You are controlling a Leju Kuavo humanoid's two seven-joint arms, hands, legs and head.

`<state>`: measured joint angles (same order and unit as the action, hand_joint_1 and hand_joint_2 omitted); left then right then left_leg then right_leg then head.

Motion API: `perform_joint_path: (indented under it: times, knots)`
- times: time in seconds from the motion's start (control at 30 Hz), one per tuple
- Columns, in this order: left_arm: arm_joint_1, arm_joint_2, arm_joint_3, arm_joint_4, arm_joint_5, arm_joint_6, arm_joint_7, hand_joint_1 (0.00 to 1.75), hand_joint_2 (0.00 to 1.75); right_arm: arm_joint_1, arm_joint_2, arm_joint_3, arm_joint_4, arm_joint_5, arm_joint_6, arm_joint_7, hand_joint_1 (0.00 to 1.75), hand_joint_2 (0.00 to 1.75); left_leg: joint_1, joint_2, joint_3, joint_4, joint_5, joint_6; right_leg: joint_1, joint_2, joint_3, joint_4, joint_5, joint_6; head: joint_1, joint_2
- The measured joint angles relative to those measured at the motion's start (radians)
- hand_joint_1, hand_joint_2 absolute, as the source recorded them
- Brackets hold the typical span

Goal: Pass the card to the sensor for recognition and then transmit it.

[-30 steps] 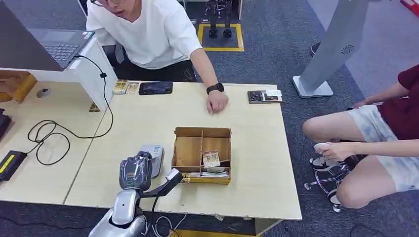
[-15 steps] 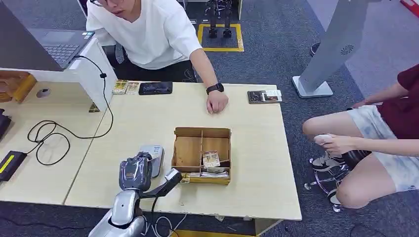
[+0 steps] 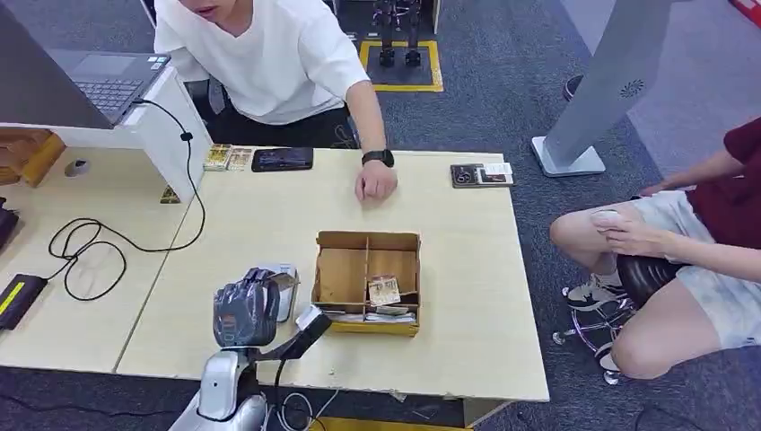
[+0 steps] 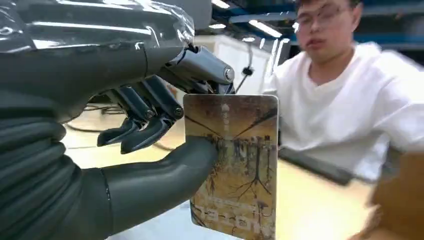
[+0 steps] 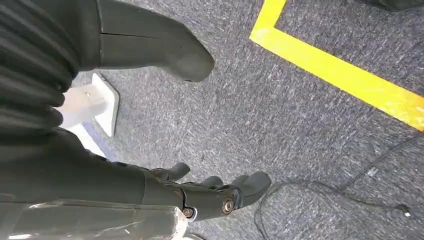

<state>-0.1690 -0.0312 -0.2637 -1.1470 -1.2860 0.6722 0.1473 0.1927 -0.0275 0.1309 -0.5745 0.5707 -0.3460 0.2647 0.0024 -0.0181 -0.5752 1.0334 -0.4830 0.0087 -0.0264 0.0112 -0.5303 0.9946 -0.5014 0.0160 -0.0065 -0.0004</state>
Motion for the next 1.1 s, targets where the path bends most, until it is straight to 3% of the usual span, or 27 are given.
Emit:
perform_joint_path:
  times: [0.13, 0.3, 0.4, 0.53, 0.83, 1.07, 1.1]
  knots:
    - [0.006, -0.020, 0.031, -0.043, 0.000, 0.000, -0.022, 1.75, 1.75, 0.003, 0.003, -0.007, 0.000, 0.005, 0.000, 0.000, 0.00, 1.75, 0.000, 0.000, 0.000, 0.000, 0.000, 0.000, 0.000, 0.000, -0.001, 0.000, 0.000, 0.000, 0.000, 0.000]
    - [0.028, -0.072, 0.100, -0.120, 0.014, 0.000, -0.174, 1.75, 1.75, 0.012, 0.027, -0.013, -0.008, 0.016, -0.042, 0.022, 0.00, 1.75, 0.000, 0.000, -0.001, 0.000, 0.000, 0.000, 0.000, 0.000, -0.002, 0.000, 0.000, 0.000, 0.000, 0.000]
    - [0.028, -0.097, 0.138, -0.146, 0.031, 0.000, -0.203, 1.75, 1.75, 0.021, 0.039, -0.013, -0.017, 0.016, -0.046, 0.033, 0.00, 1.75, 0.000, 0.001, -0.001, 0.000, 0.000, 0.000, 0.000, 0.000, -0.002, 0.000, 0.000, 0.000, 0.000, 0.000]
    - [0.020, -0.102, 0.152, -0.151, 0.045, 0.000, -0.199, 1.75, 1.75, 0.024, 0.050, -0.013, -0.031, 0.017, -0.041, 0.052, 0.00, 1.75, 0.000, 0.001, -0.001, 0.000, 0.000, 0.000, 0.000, 0.000, -0.003, 0.000, 0.000, 0.000, 0.000, 0.000]
    - [-0.068, -0.082, 0.151, -0.118, 0.046, 0.000, -0.098, 1.75, 1.75, 0.022, 0.059, -0.010, -0.053, 0.035, -0.031, 0.094, 0.00, 1.75, 0.000, 0.001, -0.002, 0.000, 0.000, 0.000, 0.000, 0.000, -0.003, 0.000, 0.000, 0.000, 0.000, 0.000]
    - [-0.117, -0.060, 0.130, -0.063, 0.037, -0.001, -0.043, 1.75, 1.75, 0.017, 0.060, -0.003, -0.053, 0.029, -0.033, 0.076, 0.00, 1.75, 0.000, 0.001, -0.002, 0.000, 0.000, 0.000, 0.000, 0.000, -0.003, 0.000, 0.000, 0.000, 0.000, 0.000]
    - [-0.120, -0.058, 0.126, -0.056, 0.046, -0.001, -0.042, 1.47, 1.75, 0.016, 0.060, -0.003, -0.053, 0.029, -0.037, 0.082, 0.00, 1.75, 0.000, 0.001, -0.002, 0.000, 0.000, 0.000, 0.000, 0.001, -0.003, 0.000, 0.000, 0.000, 0.000, 0.000]
